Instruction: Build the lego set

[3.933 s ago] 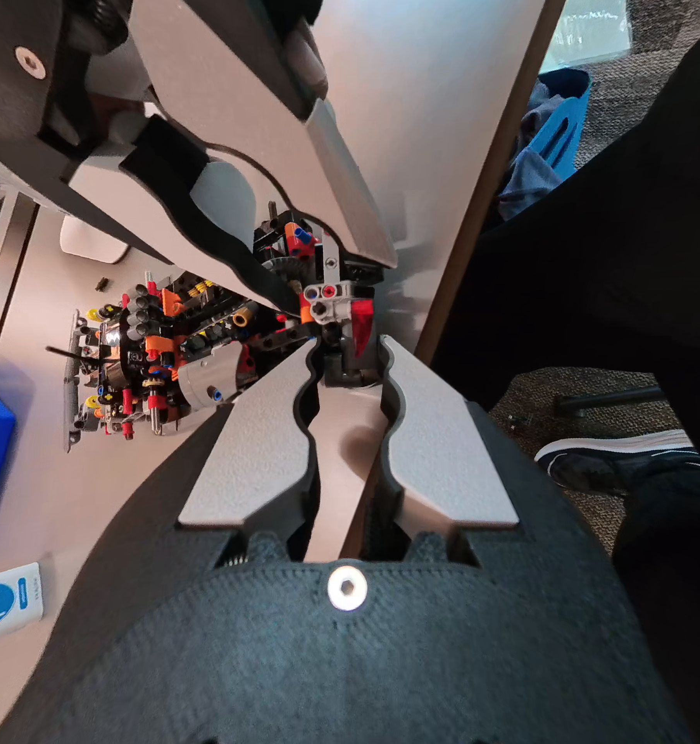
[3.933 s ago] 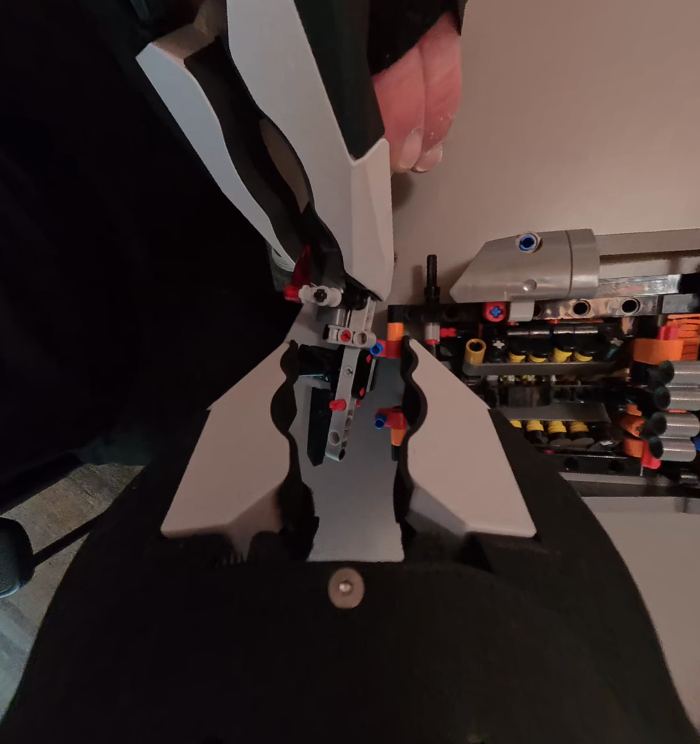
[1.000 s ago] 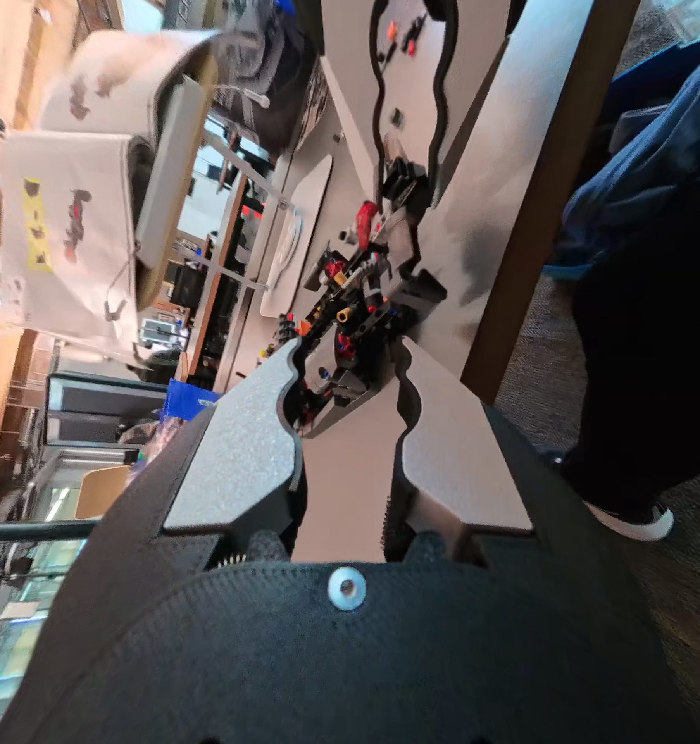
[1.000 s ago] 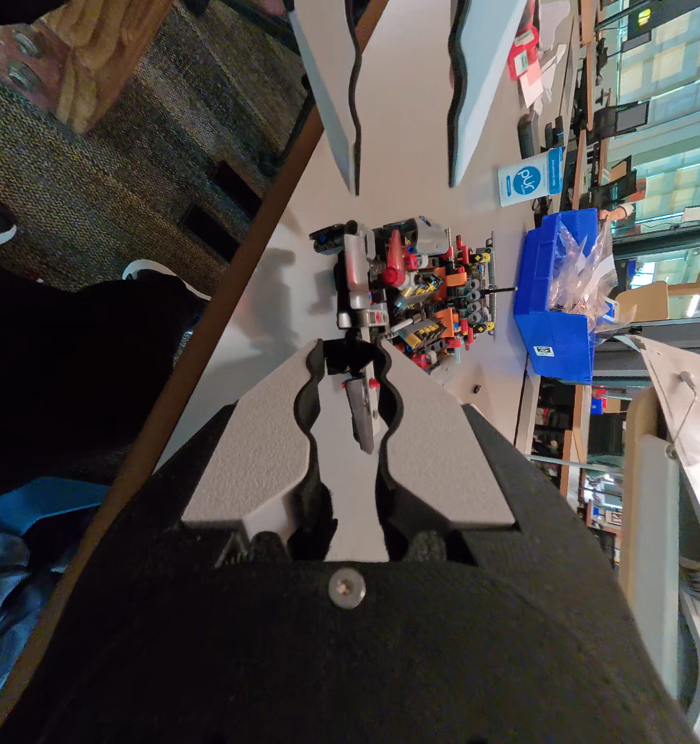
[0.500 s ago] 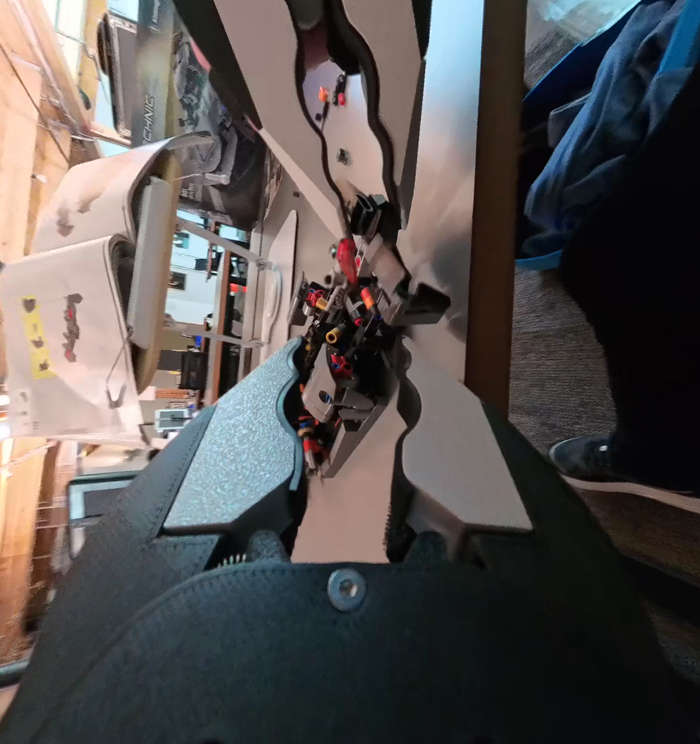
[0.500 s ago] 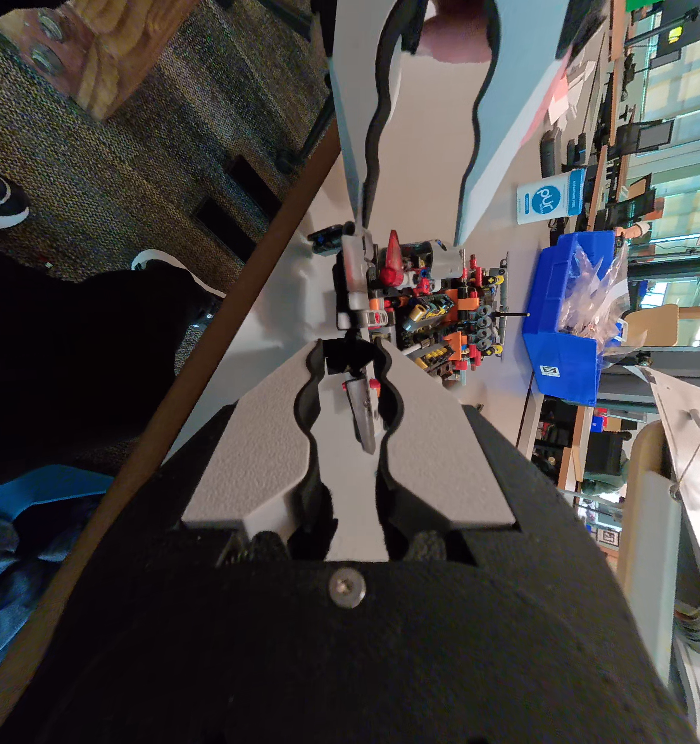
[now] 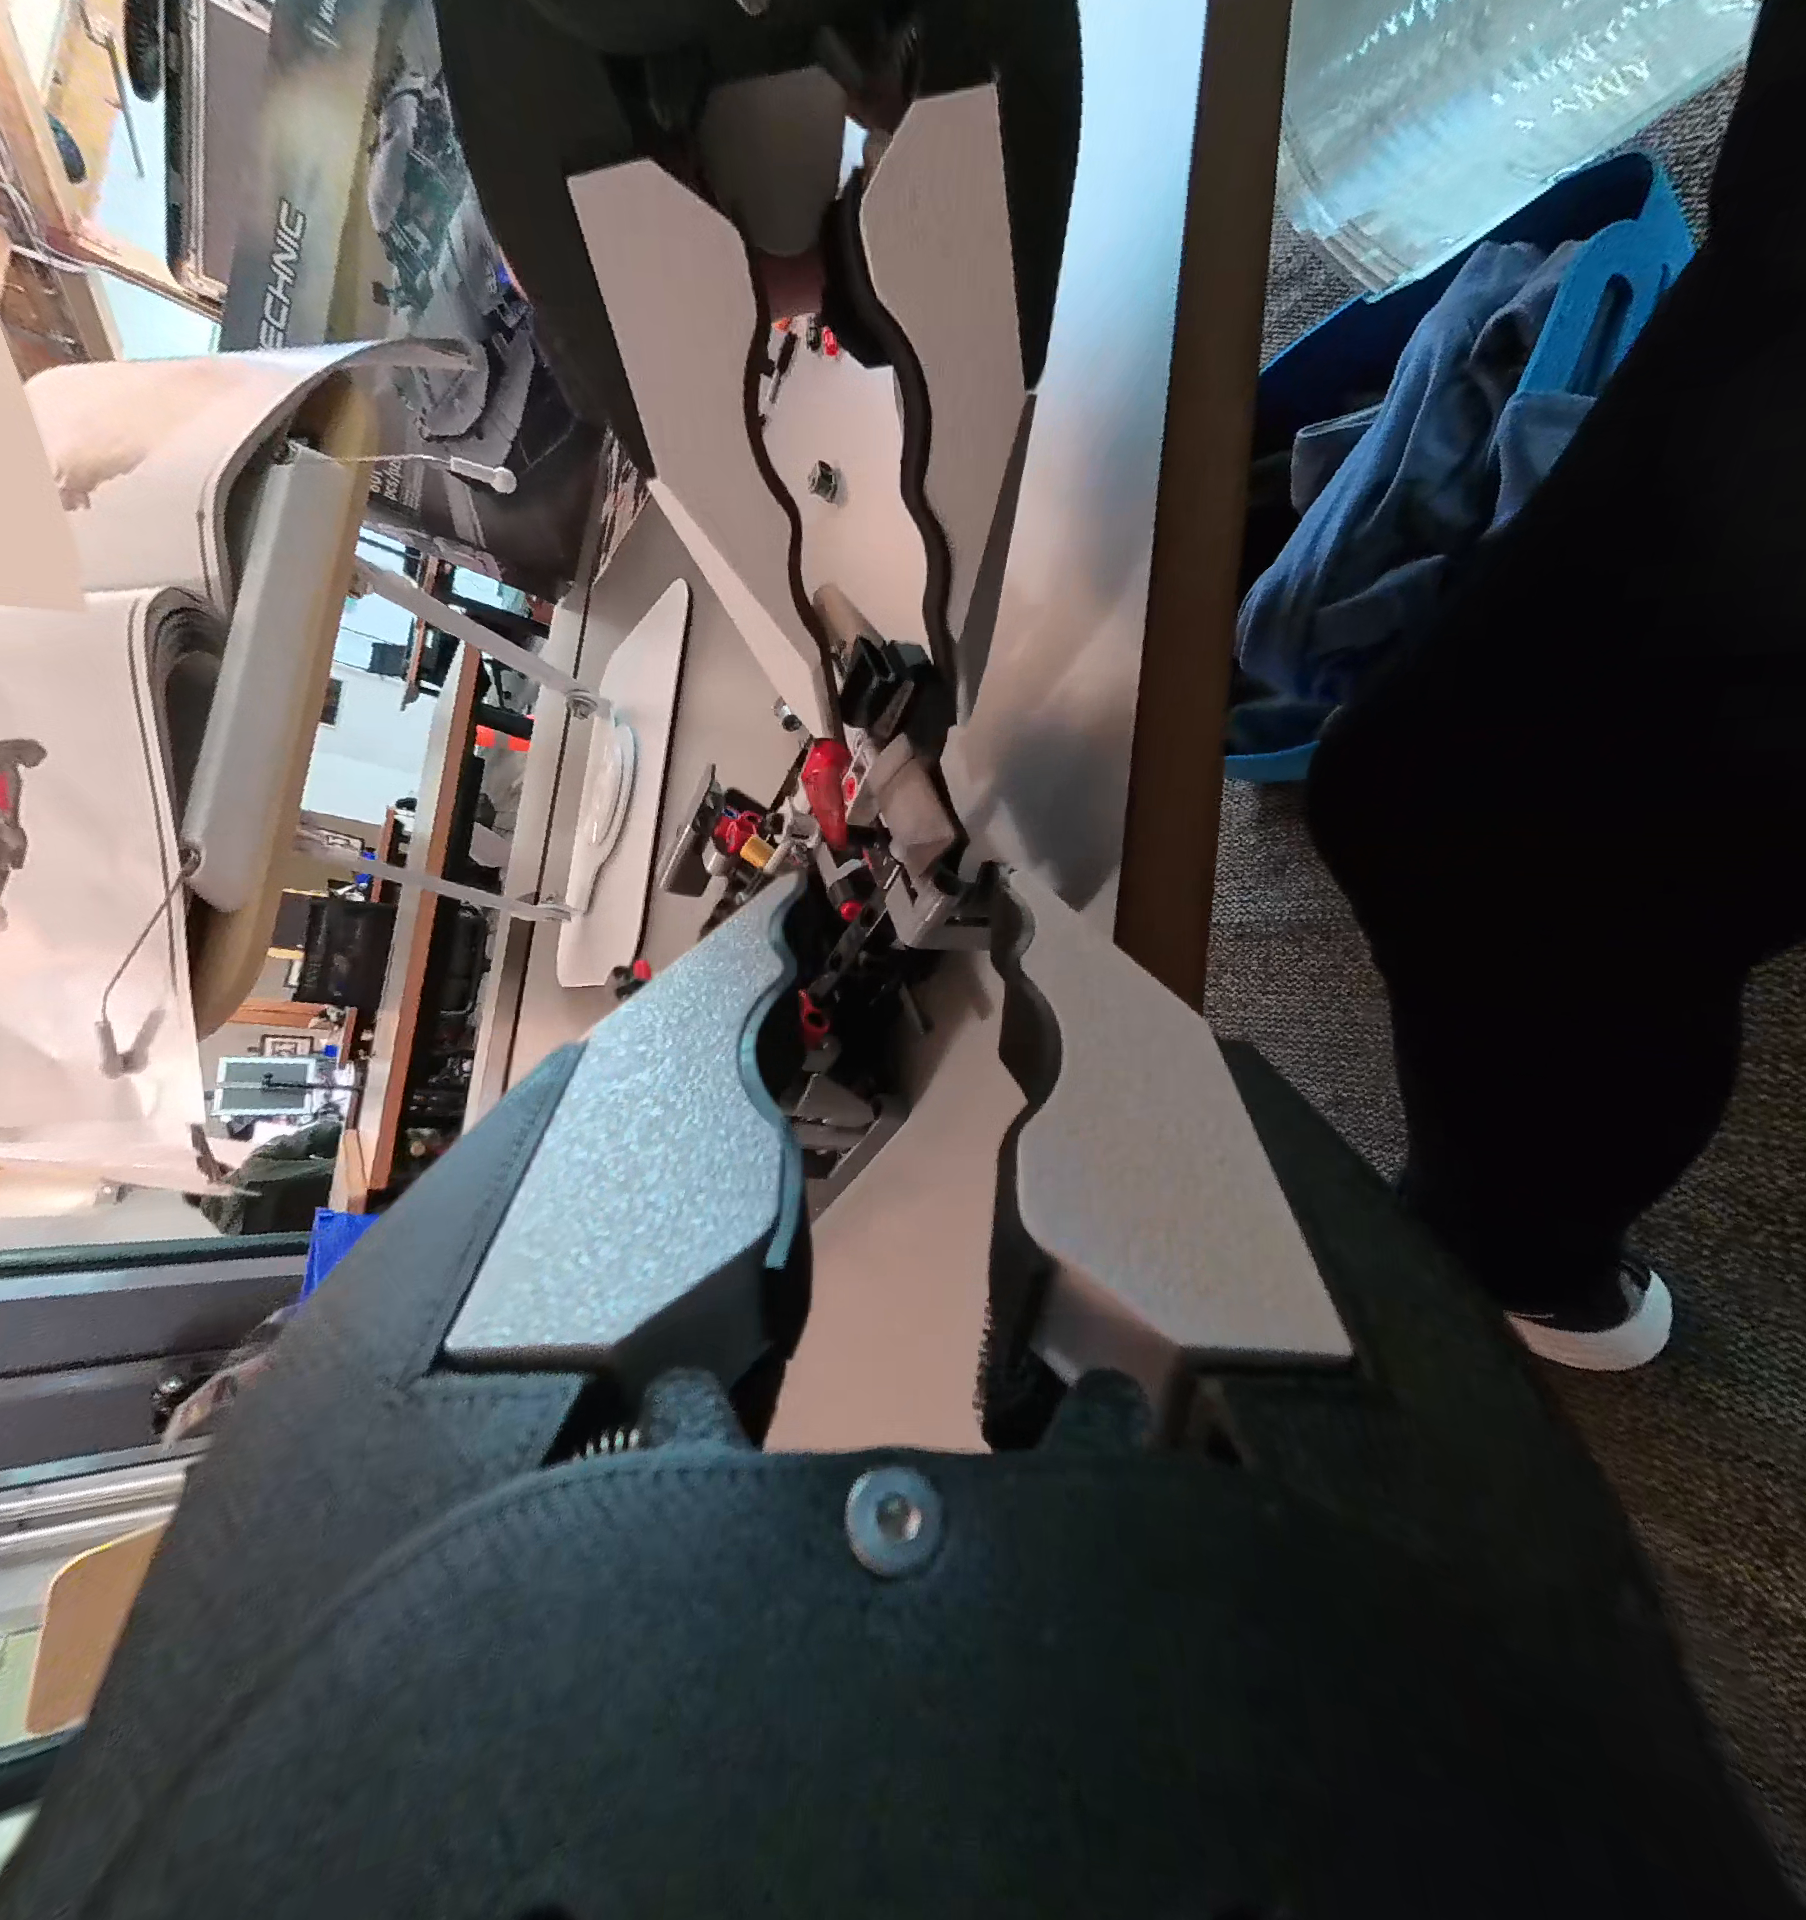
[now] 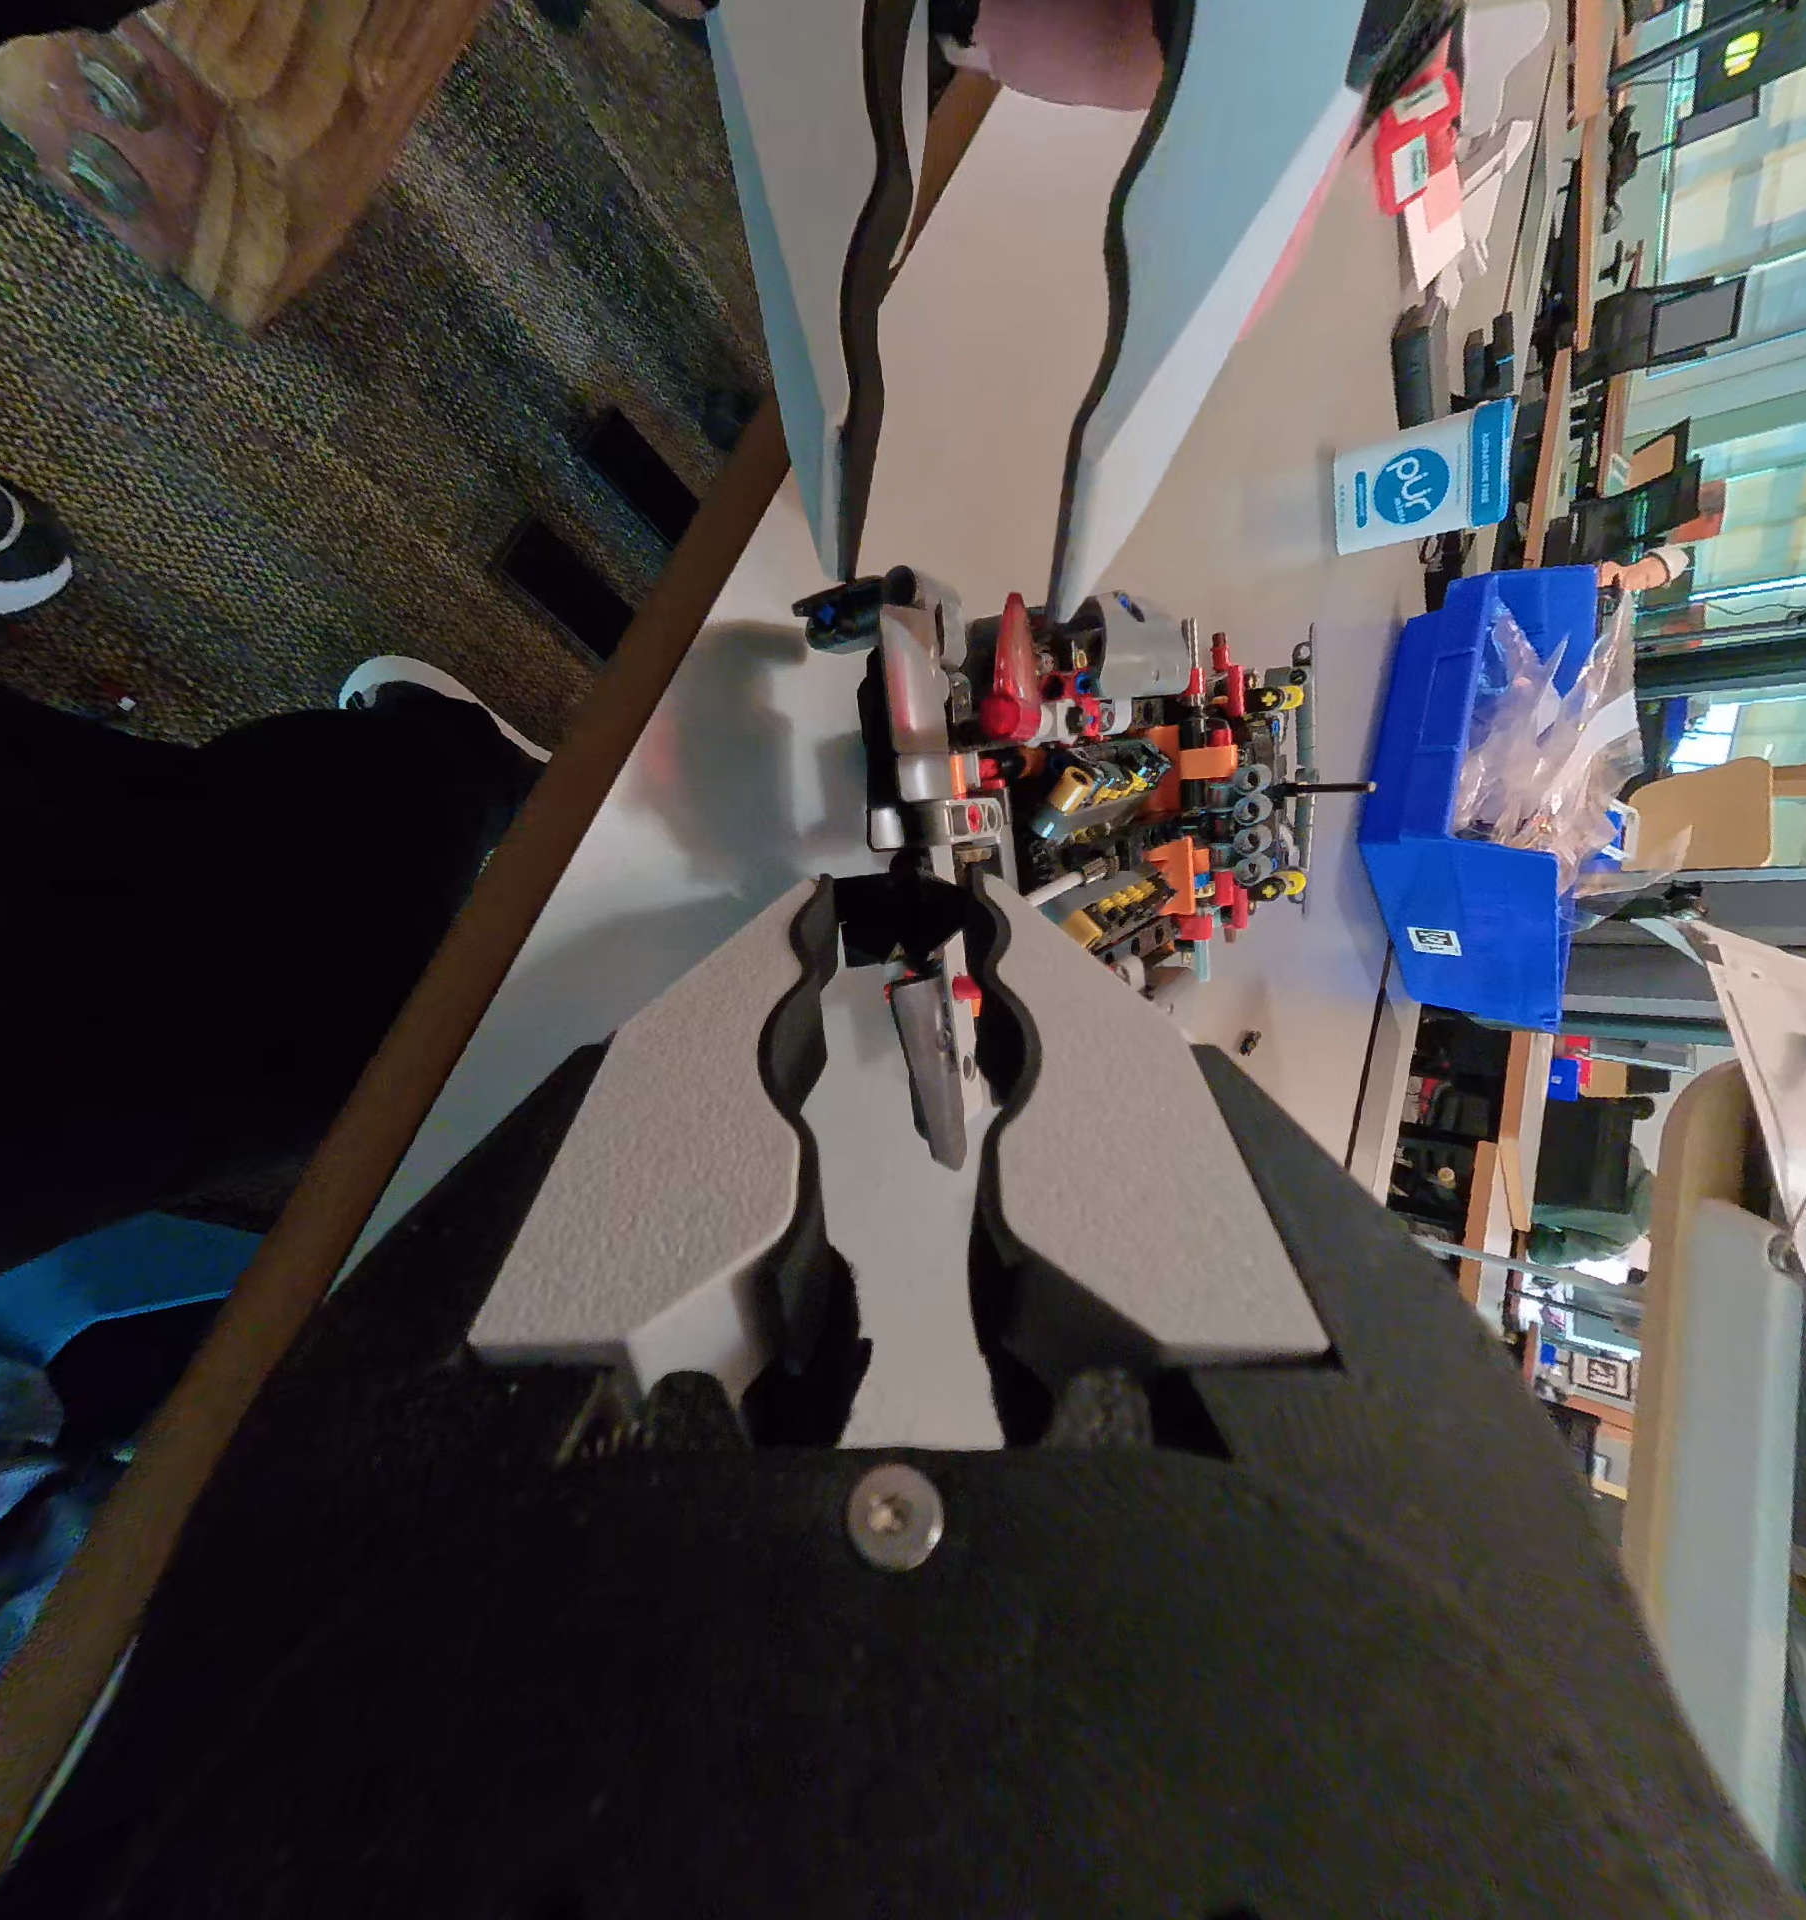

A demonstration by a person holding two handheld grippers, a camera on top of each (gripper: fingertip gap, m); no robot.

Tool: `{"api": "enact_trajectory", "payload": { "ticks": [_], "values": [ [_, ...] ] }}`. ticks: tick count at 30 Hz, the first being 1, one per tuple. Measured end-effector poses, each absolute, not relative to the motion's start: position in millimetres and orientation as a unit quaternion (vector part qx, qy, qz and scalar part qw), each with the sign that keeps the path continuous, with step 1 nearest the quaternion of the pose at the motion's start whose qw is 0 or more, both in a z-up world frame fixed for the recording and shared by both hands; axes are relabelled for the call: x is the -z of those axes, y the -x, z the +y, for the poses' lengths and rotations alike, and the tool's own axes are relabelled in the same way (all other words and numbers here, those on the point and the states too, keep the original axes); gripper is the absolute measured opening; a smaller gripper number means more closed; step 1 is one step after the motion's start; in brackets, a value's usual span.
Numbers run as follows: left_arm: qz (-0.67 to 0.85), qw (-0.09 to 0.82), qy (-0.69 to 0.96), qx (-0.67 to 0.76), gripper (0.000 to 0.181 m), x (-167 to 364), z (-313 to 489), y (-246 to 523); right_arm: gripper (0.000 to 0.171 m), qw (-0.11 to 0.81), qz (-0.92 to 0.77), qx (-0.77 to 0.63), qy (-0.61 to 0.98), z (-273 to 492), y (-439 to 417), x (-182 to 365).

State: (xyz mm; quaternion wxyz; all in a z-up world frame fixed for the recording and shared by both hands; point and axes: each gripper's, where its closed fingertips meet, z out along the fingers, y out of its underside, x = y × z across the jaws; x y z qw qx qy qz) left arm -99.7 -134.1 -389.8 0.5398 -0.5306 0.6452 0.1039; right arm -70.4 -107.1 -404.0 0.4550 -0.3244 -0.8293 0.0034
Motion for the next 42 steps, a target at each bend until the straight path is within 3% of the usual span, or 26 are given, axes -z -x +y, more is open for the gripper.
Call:
{"api": "enact_trajectory", "payload": {
  "ticks": [13, 42],
  "values": [
    [0.650, 0.532, 0.534, -0.091, 0.020, 398, -139, 92, 0.022, 0.455, -0.828, -0.010, 0.327, -105, 69, 408],
    [0.638, 0.542, 0.536, -0.110, 0.022, 401, -140, 94, 0.022, 0.473, -0.818, -0.001, 0.327, -107, 65, 408]
  ]
}}
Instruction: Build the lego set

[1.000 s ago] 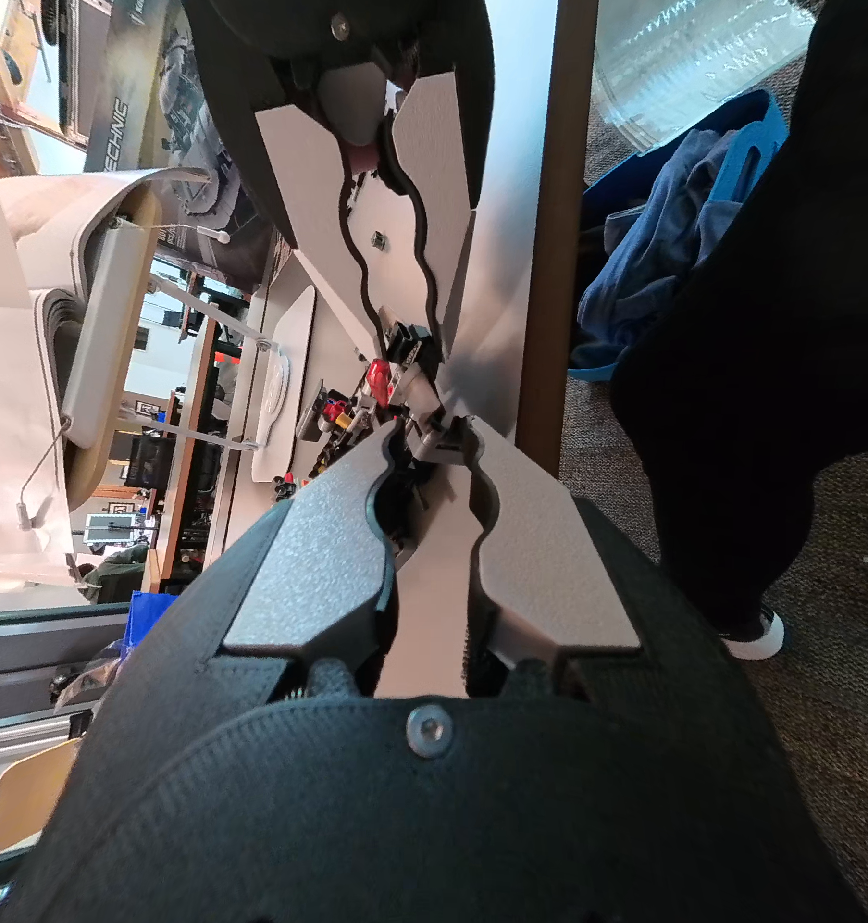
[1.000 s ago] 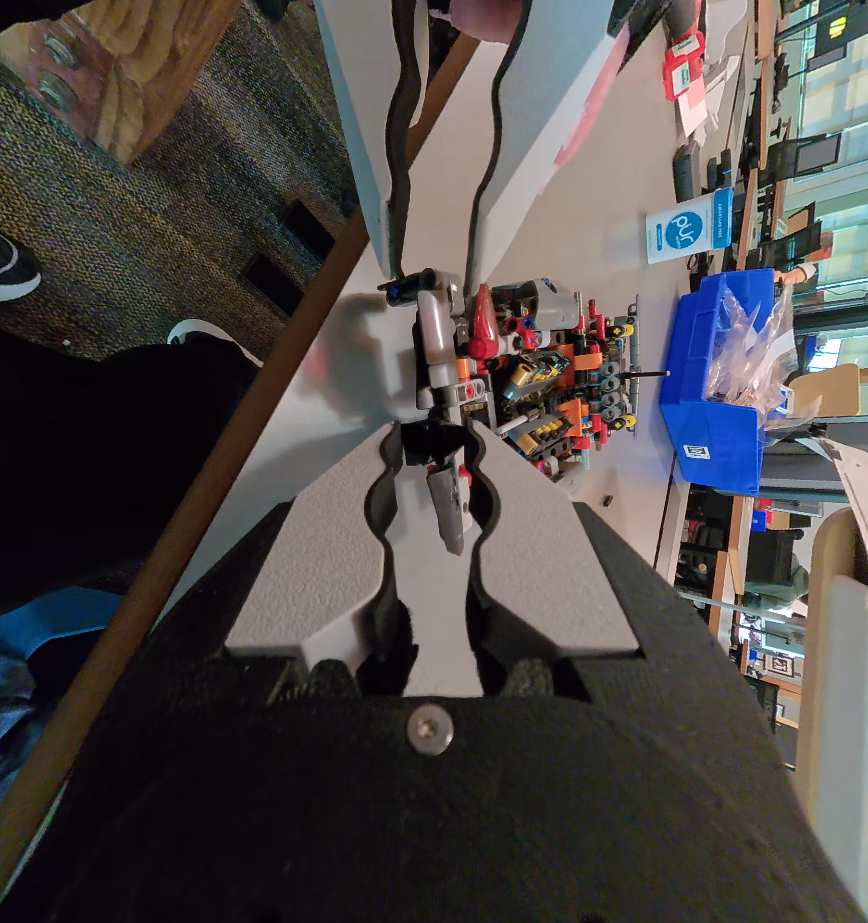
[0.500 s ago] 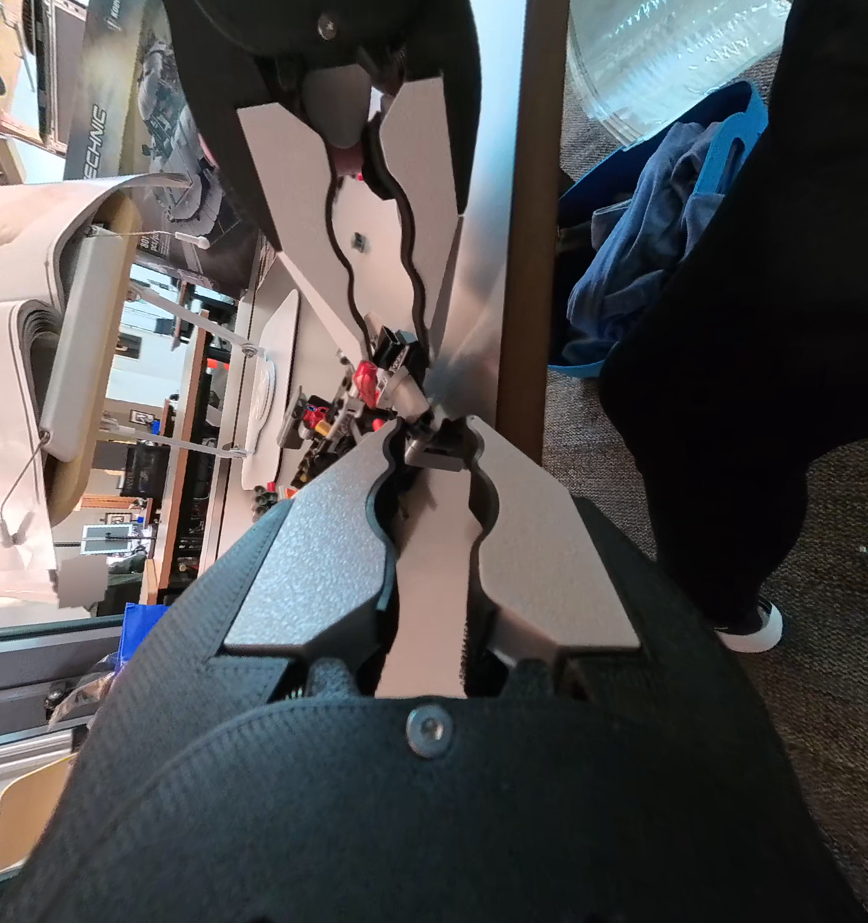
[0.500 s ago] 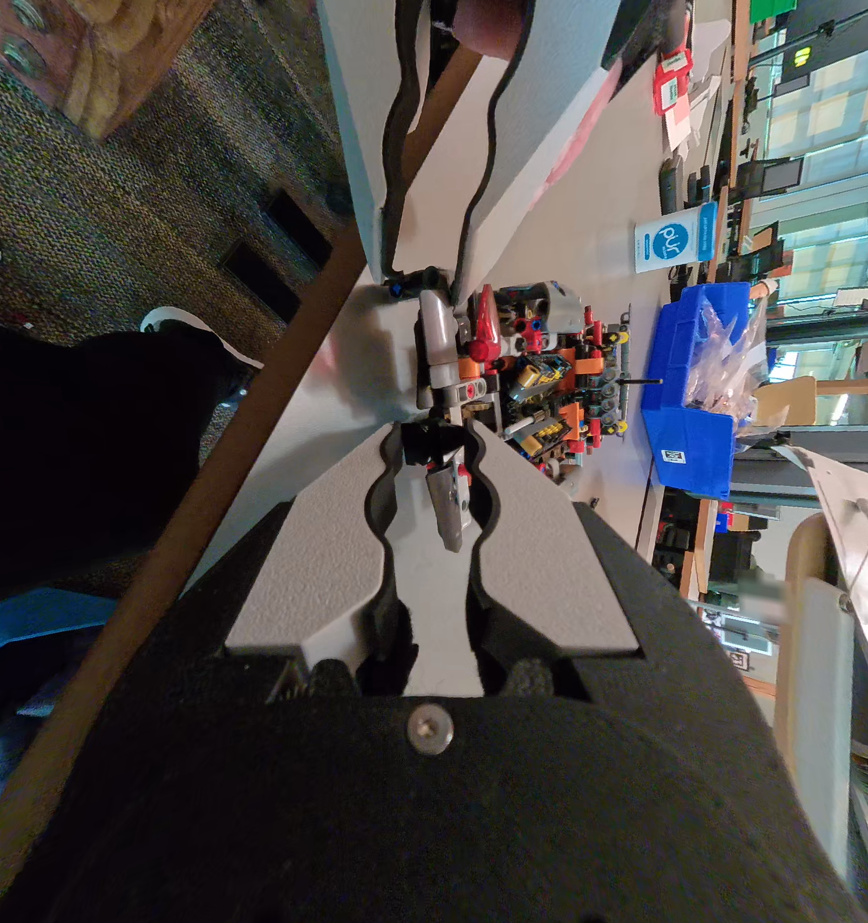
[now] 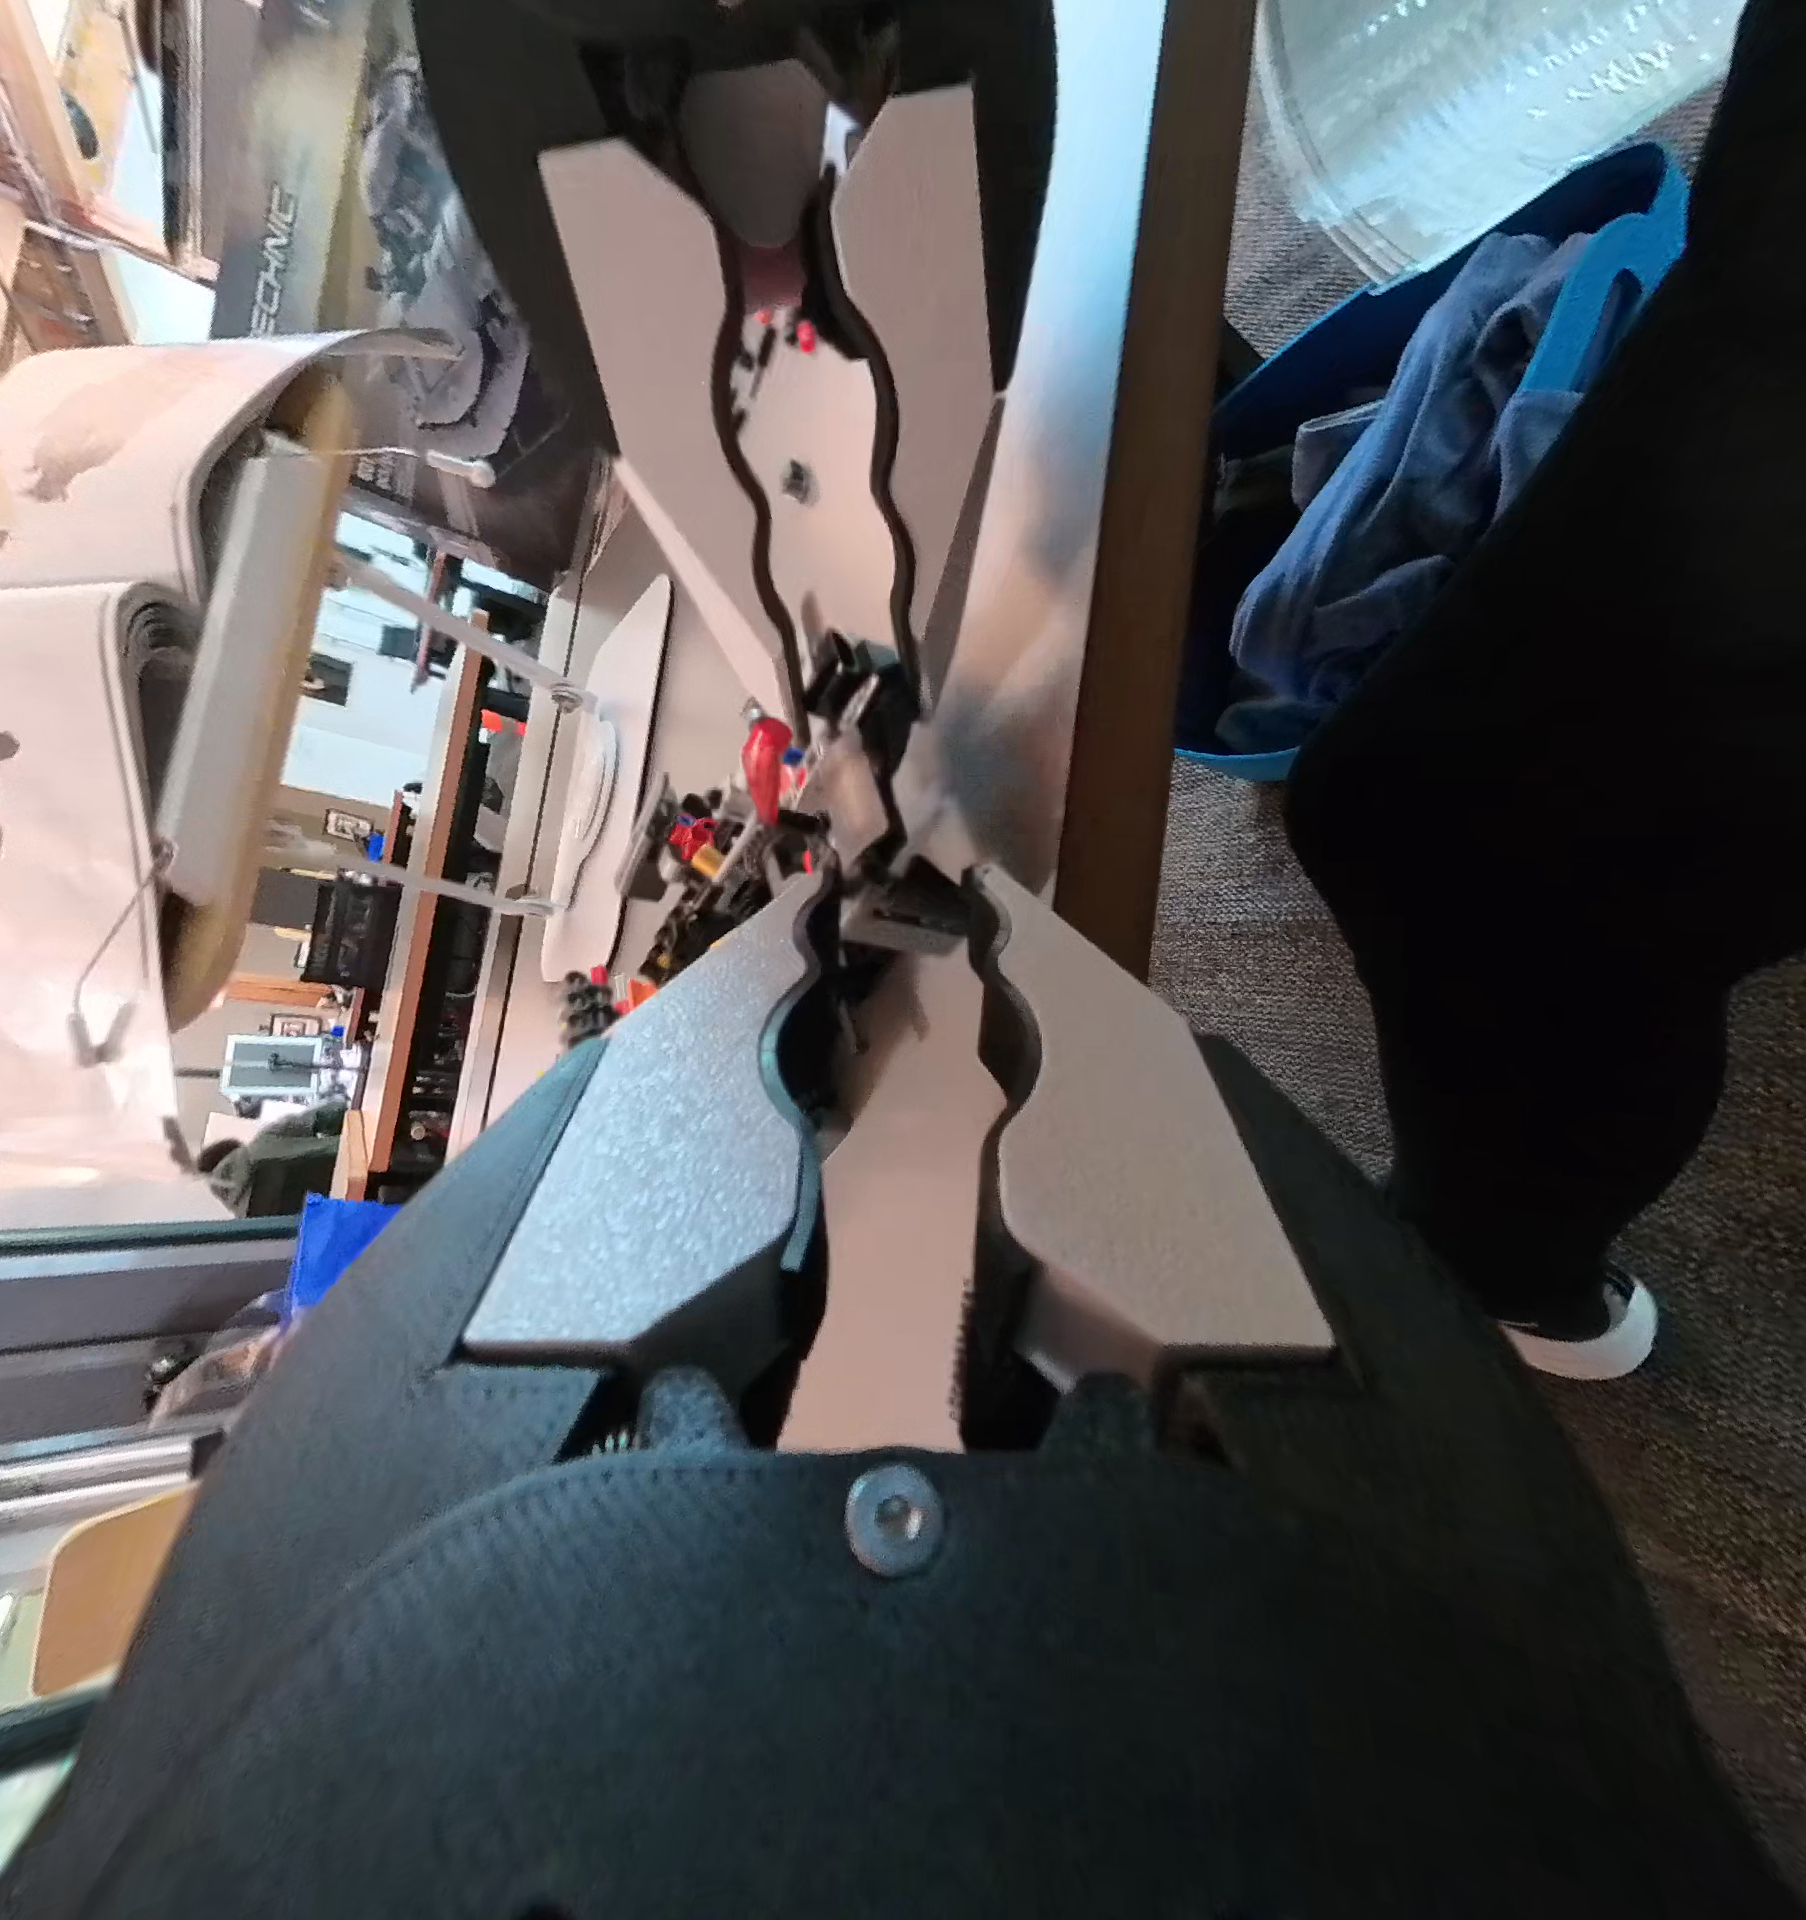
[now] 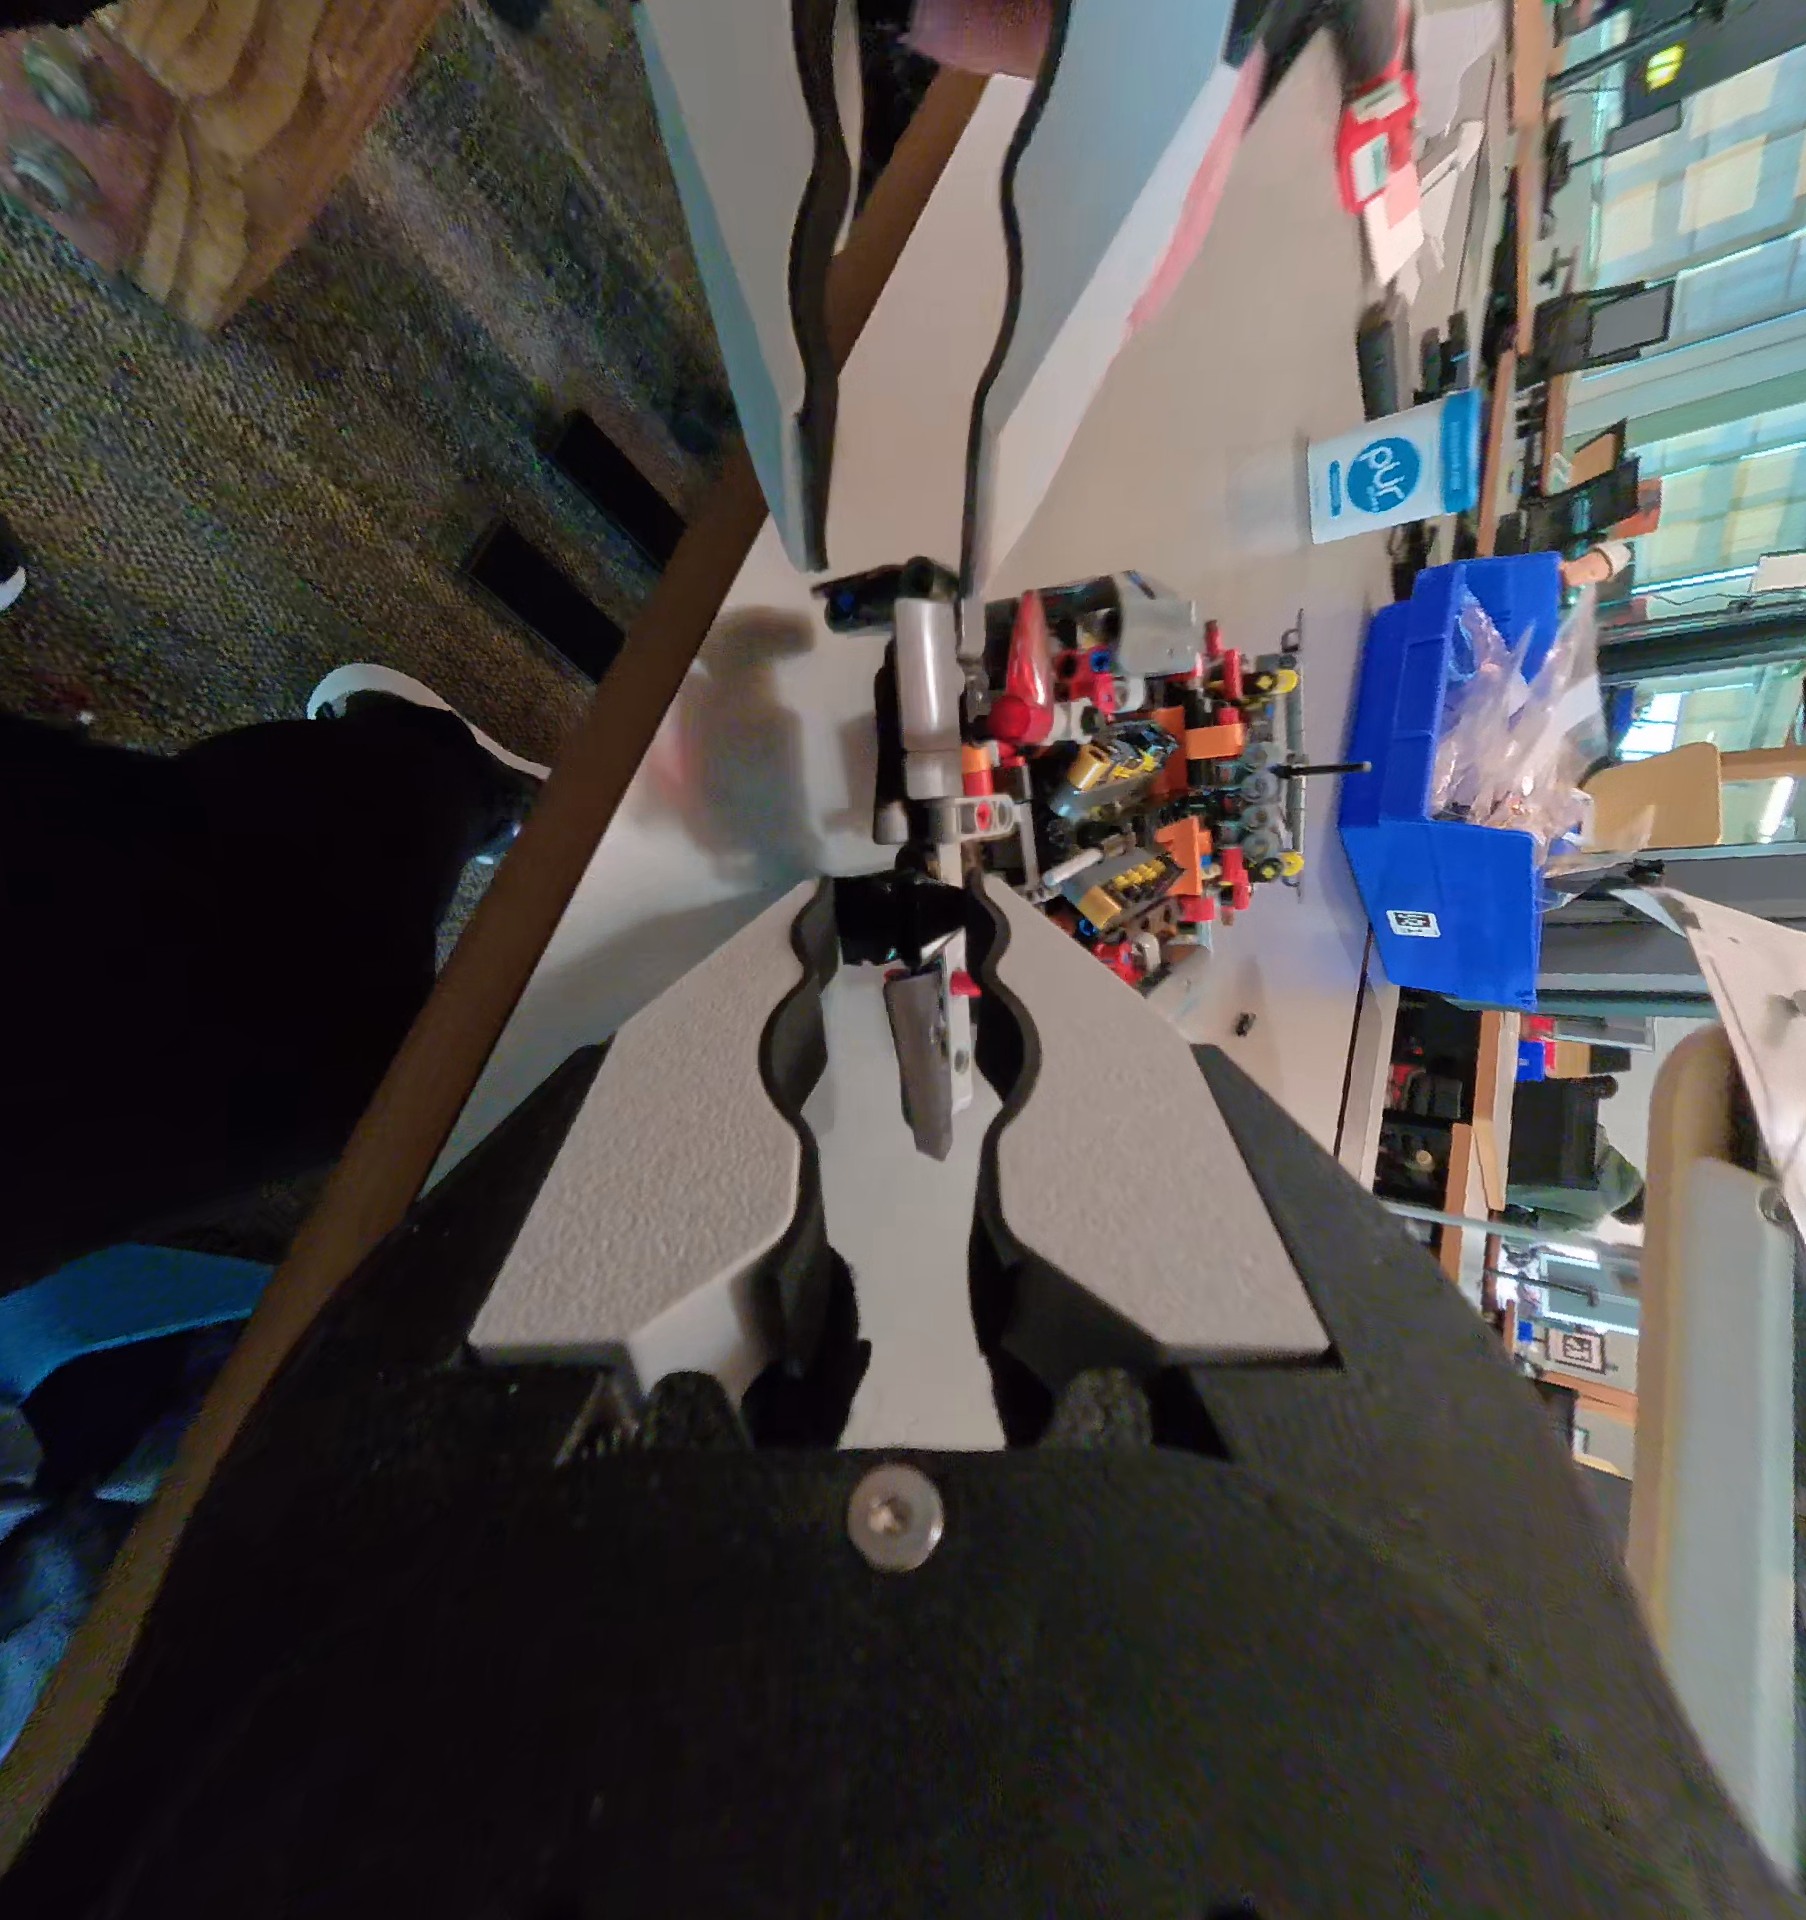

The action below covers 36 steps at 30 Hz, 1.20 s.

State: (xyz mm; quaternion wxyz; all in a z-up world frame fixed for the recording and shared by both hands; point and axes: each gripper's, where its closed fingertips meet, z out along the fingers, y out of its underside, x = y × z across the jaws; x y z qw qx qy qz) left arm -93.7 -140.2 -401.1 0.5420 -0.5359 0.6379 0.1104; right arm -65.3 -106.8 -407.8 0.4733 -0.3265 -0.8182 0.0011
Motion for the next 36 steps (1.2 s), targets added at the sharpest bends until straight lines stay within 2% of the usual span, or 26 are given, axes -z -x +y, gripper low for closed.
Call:
{"api": "enact_trajectory", "payload": {
  "ticks": [6, 11, 16, 22, 30, 36],
  "values": [
    [0.582, 0.562, 0.580, -0.092, 0.024, 389, -137, 101, 0.022, 0.477, -0.805, -0.006, 0.354, -102, 49, 397],
    [0.555, 0.565, 0.584, -0.178, 0.028, 388, -116, 108, 0.022, 0.478, -0.788, -0.006, 0.387, -94, 25, 393],
    [0.593, 0.543, 0.556, -0.212, 0.029, 393, -110, 90, 0.022, 0.483, -0.779, 0.004, 0.400, -92, 3, 390],
    [0.597, 0.489, 0.594, -0.228, 0.024, 406, -96, 89, 0.022, 0.494, -0.774, 0.004, 0.395, -98, -7, 390],
    [0.564, 0.466, 0.628, -0.266, 0.013, 413, -87, 87, 0.022, 0.511, -0.770, -0.012, 0.382, -101, -11, 395],
    [0.528, 0.466, 0.668, -0.242, 0.013, 413, -84, 84, 0.022, 0.516, -0.766, -0.019, 0.382, -98, -19, 398]
  ]
}}
